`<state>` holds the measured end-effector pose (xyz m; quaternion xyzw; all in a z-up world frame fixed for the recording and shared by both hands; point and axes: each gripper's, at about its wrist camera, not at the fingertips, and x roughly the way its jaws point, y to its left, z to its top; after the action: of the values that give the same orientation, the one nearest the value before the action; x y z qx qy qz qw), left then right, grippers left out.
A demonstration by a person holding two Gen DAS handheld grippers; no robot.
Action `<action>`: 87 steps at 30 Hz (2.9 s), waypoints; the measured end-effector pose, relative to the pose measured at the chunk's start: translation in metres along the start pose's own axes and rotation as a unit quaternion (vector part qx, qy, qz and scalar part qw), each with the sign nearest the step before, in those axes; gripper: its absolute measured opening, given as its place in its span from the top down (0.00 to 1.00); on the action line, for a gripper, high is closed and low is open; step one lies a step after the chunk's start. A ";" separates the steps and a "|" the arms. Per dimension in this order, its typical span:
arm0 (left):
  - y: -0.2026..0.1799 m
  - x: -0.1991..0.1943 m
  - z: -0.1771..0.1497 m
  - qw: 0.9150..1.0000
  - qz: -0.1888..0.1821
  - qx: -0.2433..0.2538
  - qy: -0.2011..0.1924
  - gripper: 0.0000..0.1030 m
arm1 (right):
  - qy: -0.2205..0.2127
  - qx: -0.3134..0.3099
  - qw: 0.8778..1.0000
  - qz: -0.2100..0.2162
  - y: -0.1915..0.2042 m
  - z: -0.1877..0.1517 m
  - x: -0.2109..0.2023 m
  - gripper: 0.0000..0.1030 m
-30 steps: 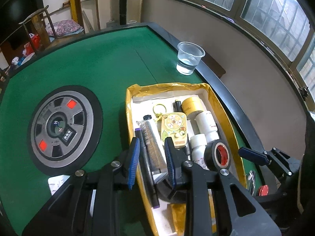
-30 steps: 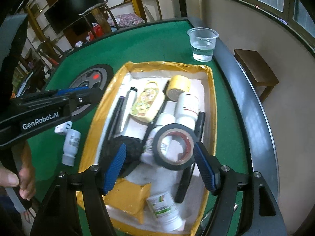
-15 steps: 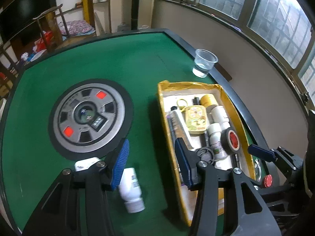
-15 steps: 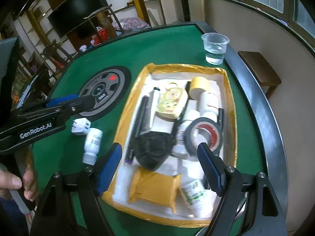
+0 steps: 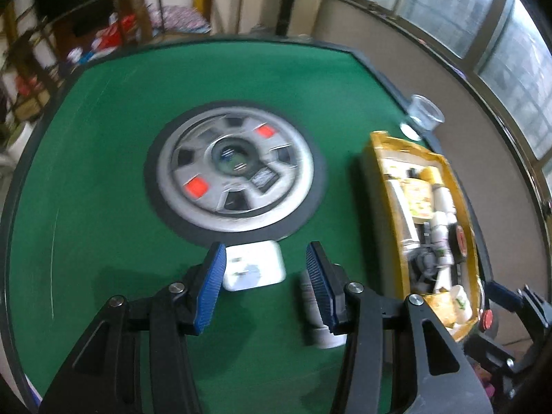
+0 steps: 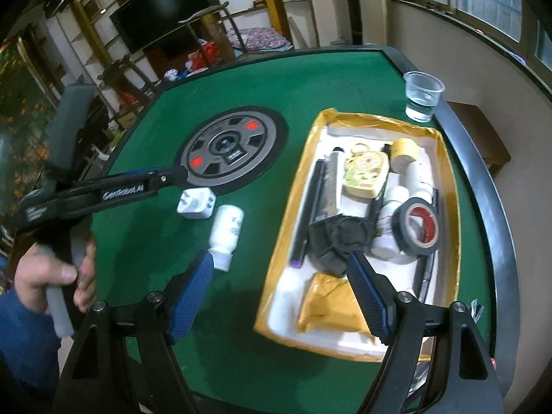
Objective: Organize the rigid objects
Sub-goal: 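Grasp the white plug adapter with the left gripper while the right grasps a white pill bottle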
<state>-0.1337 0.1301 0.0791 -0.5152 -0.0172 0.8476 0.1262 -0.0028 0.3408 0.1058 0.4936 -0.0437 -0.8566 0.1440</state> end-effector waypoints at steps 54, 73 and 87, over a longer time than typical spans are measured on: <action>0.017 0.061 -0.029 0.998 0.005 -0.010 0.063 0.48 | 0.041 -0.004 0.999 0.011 0.019 -0.015 0.020 0.27; 0.063 -0.006 -0.105 0.998 0.050 -0.010 0.033 0.48 | 0.098 0.004 0.995 0.009 0.072 0.022 0.114 0.28; 0.084 -0.023 -0.109 0.997 0.071 0.006 0.009 0.47 | 0.116 0.015 0.992 -0.042 0.069 0.019 0.143 0.62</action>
<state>-0.0441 0.0324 0.0345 -0.5221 0.0254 0.8497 0.0688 -0.0722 0.2324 0.0117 0.5932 -0.0182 -0.7981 0.1044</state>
